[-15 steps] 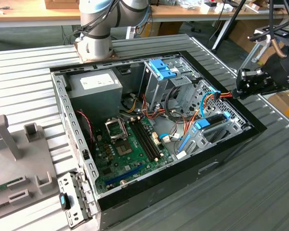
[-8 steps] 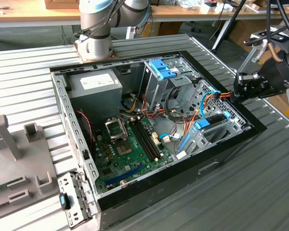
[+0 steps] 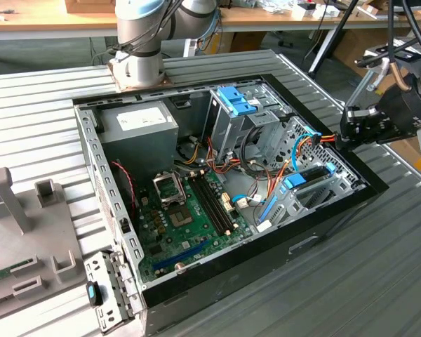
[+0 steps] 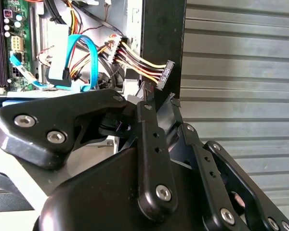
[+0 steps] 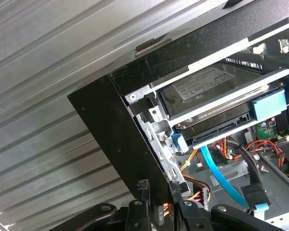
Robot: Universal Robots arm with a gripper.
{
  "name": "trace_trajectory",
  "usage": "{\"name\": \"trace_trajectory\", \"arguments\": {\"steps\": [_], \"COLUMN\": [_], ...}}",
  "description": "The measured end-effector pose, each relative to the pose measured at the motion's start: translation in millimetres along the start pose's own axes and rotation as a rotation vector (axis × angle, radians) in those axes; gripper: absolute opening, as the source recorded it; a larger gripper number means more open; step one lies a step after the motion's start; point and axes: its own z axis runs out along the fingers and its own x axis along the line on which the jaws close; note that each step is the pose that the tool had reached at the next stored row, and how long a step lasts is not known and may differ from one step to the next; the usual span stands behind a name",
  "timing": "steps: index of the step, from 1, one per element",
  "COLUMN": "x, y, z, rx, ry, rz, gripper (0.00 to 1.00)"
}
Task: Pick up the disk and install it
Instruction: 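Insert the first disk wire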
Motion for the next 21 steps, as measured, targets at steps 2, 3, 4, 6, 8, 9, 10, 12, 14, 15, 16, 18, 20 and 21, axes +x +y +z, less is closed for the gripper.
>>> {"name": "trace_trajectory", "arguments": {"steps": [2,3,4,6,8,9,10,12,14,15,16,18,20,21], "x": [-2.5,-3.9,-6.1,-10.8,-12.9,-13.6,-15.3,-18.0,-22.1,-24.7,-28.9,-35.7,-38.4,-39.3], "y": [1.6,2.4,3.8,6.9,8.4,8.8,9.8,11.2,13.0,14.2,16.2,19.5,21.2,21.8], "z": [-0.5,-0.8,-1.4,-2.5,-2.8,-2.9,-3.1,-3.6,-4.2,-4.7,-5.2,-6.2,-5.5,-4.7], "rx": [0.0443,0.0507,0.0589,0.0692,0.0805,0.0872,0.0990,0.1028,0.1047,0.1053,0.1004,0.0644,0.0598,0.0577], "ry": [0.0773,0.0886,0.1017,0.1159,0.1363,0.1489,0.1711,0.1777,0.1830,0.1866,0.1940,0.2161,0.2196,0.2206], "rz": [-0.032,-0.037,-0.042,-0.048,-0.056,-0.062,-0.071,-0.076,-0.079,-0.080,-0.084,-0.097,-0.099,-0.100], "gripper": [0.29,0.29,0.29,0.29,0.29,0.29,0.29,0.29,0.29,0.29,0.29,0.29,0.29,0.29]}}
